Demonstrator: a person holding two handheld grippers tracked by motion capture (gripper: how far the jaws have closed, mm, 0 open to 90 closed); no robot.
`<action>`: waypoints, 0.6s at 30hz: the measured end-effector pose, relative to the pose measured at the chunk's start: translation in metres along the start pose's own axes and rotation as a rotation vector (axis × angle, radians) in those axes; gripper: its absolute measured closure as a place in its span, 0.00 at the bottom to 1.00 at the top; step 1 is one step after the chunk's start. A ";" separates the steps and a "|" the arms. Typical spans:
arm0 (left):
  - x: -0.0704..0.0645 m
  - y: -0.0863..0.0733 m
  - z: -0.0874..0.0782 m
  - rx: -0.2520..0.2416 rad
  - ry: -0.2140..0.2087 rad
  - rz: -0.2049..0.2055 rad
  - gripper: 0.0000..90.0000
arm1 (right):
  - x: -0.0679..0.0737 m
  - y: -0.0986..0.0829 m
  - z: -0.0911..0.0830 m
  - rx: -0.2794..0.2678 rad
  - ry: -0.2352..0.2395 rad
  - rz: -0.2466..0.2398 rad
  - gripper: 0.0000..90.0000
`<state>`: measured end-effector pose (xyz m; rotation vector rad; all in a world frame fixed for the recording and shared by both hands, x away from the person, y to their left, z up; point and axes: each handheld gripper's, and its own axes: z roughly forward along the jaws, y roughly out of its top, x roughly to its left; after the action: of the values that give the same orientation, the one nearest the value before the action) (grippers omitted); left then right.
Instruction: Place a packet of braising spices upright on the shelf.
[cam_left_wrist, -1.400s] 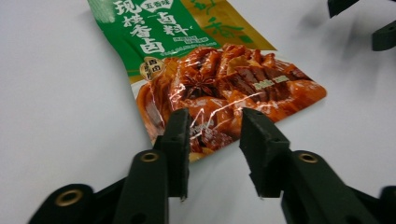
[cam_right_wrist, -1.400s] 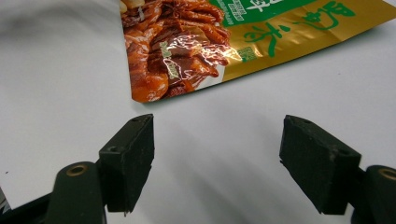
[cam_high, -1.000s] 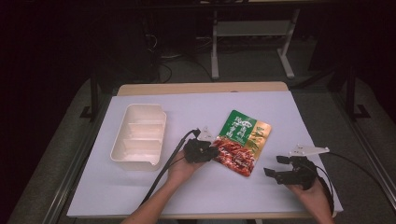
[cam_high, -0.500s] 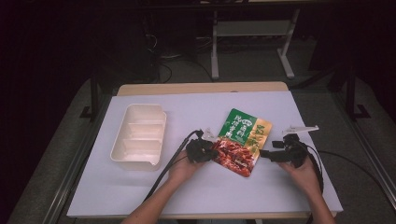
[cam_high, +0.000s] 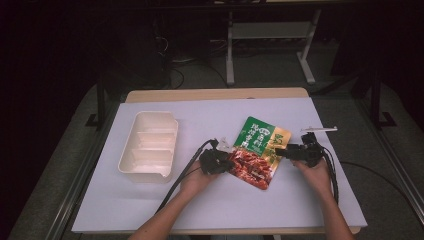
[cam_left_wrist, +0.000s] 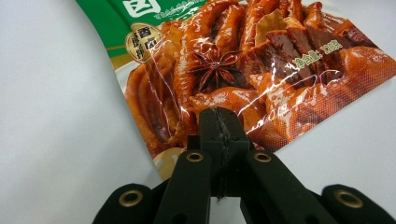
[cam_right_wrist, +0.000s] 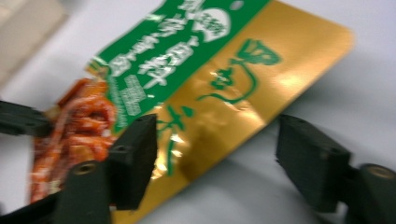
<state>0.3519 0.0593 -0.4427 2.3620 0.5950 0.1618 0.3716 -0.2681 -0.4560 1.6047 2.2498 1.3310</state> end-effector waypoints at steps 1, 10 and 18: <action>0.000 0.000 0.000 0.002 0.001 0.002 1.00 | 0.001 0.000 0.001 -0.002 0.015 0.000 0.37; 0.000 0.000 0.000 0.001 0.000 0.007 1.00 | 0.016 0.008 -0.003 0.034 0.070 -0.027 0.65; 0.000 0.000 0.000 0.003 0.003 0.006 1.00 | 0.027 0.026 0.001 0.089 0.084 -0.054 0.76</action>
<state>0.3514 0.0592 -0.4425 2.3669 0.5899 0.1678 0.3790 -0.2437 -0.4283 1.5296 2.4158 1.3273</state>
